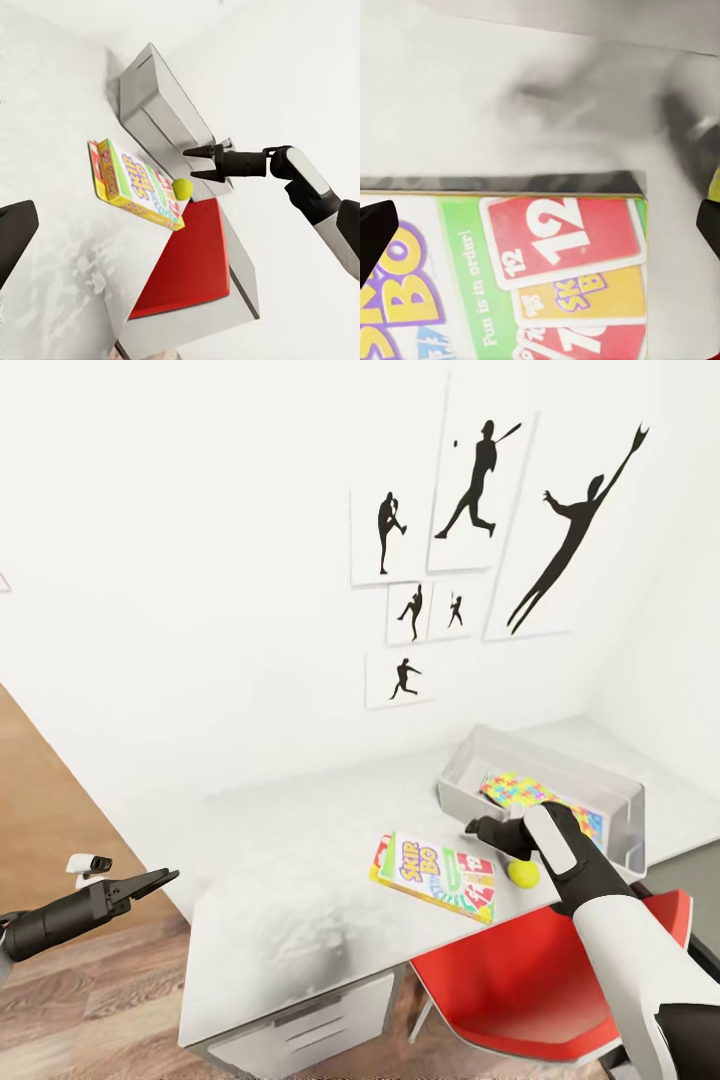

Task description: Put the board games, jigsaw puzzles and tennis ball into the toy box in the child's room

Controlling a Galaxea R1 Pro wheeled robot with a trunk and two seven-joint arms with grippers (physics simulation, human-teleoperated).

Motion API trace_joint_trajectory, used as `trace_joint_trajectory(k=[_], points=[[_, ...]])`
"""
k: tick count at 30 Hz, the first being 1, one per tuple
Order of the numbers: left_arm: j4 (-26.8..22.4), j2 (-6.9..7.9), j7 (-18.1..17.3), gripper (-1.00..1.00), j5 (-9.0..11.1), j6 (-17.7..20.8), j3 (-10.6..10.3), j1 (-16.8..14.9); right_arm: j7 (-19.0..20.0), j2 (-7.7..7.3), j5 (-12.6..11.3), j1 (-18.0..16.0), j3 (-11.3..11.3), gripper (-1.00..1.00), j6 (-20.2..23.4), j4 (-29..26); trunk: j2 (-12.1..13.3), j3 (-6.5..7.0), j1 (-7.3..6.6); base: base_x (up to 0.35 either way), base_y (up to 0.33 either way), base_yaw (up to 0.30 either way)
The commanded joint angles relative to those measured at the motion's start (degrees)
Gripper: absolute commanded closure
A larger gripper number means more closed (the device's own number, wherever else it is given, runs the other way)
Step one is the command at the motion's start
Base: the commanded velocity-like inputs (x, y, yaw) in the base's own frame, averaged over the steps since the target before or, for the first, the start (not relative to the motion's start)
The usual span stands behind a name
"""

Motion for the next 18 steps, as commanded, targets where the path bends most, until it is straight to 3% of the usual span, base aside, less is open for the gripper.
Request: trace_joint_trajectory(k=[1, 18], points=[[-0.01, 0.01, -0.23, -1.0, -0.03, 0.61, 0.0, -0.04, -0.53, -0.05, -0.59, -0.05, 0.18, -1.0, 0.09, -0.06, -0.12, -0.21, 0.03, 0.0, 0.0, 0.0], [-0.01, 0.01, -0.23, -1.0, -0.02, 0.61, 0.0, -0.04, -0.5, 0.02, -0.59, -0.05, 0.18, -1.0, 0.1, 0.23, -0.12, -1.81, 0.03, 0.0, 0.021, 0.0]])
